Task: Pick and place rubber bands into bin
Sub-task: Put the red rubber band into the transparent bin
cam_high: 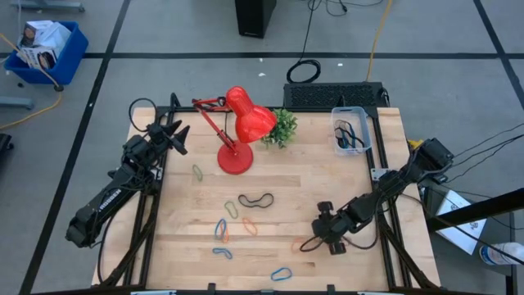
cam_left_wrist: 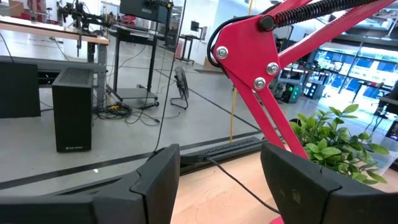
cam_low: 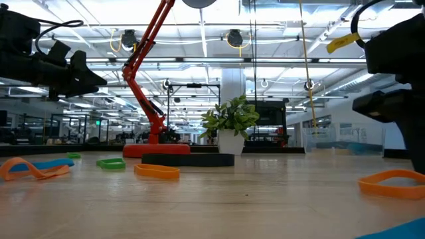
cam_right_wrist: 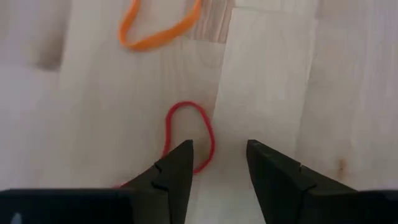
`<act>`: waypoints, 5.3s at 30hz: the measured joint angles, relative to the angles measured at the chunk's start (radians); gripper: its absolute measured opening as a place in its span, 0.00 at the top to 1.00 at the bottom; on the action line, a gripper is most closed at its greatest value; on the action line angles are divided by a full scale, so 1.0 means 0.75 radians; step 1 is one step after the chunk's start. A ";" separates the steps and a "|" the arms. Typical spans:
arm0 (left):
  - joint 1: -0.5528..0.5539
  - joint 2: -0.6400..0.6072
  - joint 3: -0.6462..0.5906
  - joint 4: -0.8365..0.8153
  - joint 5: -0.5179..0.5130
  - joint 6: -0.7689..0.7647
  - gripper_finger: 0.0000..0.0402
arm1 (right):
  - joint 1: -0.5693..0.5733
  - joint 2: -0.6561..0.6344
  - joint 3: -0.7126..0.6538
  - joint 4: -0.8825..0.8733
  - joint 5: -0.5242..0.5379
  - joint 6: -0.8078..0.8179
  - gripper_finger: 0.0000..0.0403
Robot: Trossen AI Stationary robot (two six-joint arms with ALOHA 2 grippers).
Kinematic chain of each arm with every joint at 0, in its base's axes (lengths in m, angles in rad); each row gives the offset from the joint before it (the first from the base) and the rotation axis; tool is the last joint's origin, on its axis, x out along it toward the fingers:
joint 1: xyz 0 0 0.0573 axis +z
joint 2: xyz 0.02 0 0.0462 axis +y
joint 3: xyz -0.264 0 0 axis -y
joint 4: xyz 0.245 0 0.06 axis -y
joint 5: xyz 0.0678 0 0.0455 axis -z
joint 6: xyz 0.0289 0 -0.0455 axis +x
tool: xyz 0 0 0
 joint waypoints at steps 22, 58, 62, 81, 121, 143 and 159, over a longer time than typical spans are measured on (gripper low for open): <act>0.000 0.000 0.000 0.001 0.000 0.002 0.43 | 0.005 0.267 0.171 -0.229 -0.009 -0.070 0.99; 0.000 0.007 0.000 -0.009 -0.001 0.008 0.43 | -0.085 -0.733 0.166 -0.347 2.012 -0.574 1.00; 0.000 0.007 0.000 -0.008 -0.001 0.013 0.43 | -0.154 -0.766 0.163 -0.354 2.014 -0.538 1.00; 0.000 0.007 0.000 -0.008 -0.001 0.013 0.43 | -0.745 -1.025 0.003 -0.309 1.719 -0.452 1.00; 0.000 0.007 0.000 -0.009 -0.001 0.012 0.43 | -1.671 -1.002 -0.527 0.177 0.624 -0.376 1.00; 0.000 0.006 0.000 -0.009 -0.001 0.012 0.43 | -1.879 -0.928 -0.526 0.054 0.332 -0.244 1.00; 0.000 0.006 0.000 -0.009 -0.014 0.030 0.43 | -1.879 -1.052 -0.526 0.151 0.334 -0.303 0.99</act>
